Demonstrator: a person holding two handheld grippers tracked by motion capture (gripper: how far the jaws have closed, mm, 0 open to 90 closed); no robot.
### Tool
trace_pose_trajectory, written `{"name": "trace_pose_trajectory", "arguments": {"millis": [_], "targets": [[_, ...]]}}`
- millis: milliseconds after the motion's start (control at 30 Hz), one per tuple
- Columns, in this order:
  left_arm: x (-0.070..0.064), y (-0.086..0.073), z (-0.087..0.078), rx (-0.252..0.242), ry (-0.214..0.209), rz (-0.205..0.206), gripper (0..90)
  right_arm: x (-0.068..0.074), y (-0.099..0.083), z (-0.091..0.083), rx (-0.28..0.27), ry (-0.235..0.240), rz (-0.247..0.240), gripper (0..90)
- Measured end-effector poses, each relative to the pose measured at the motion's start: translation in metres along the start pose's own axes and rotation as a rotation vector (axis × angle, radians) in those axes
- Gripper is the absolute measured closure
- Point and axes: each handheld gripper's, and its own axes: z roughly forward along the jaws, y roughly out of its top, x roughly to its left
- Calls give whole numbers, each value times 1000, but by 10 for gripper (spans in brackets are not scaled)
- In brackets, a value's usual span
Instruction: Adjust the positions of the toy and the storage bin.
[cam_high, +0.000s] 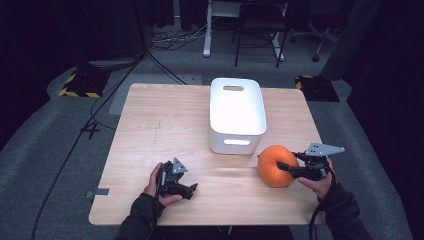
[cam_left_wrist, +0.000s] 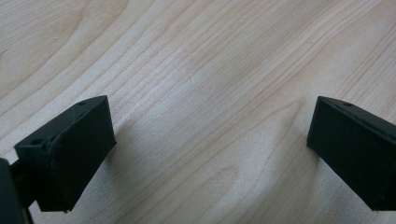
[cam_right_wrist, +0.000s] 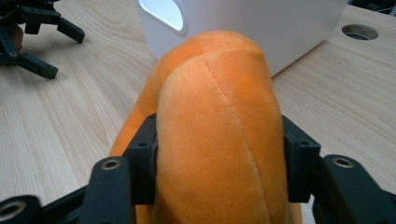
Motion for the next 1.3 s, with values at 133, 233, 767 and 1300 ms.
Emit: {"name": "trace_pose_trajectory", "arguments": {"millis": [133, 233, 767, 1300], "targets": [[0, 1, 0, -1, 3, 8, 11, 0, 0, -2, -1, -4, -8, 484], [1, 4, 0, 9, -1, 34, 16, -1, 0, -7, -15, -13, -29, 513], [-10, 61, -16, -199, -34, 127, 180, -21, -9, -17, -52, -94, 34, 513], [-24, 137, -31, -344, -110, 211, 179, -30, -13, -21, -65, -125, 54, 508]]}}
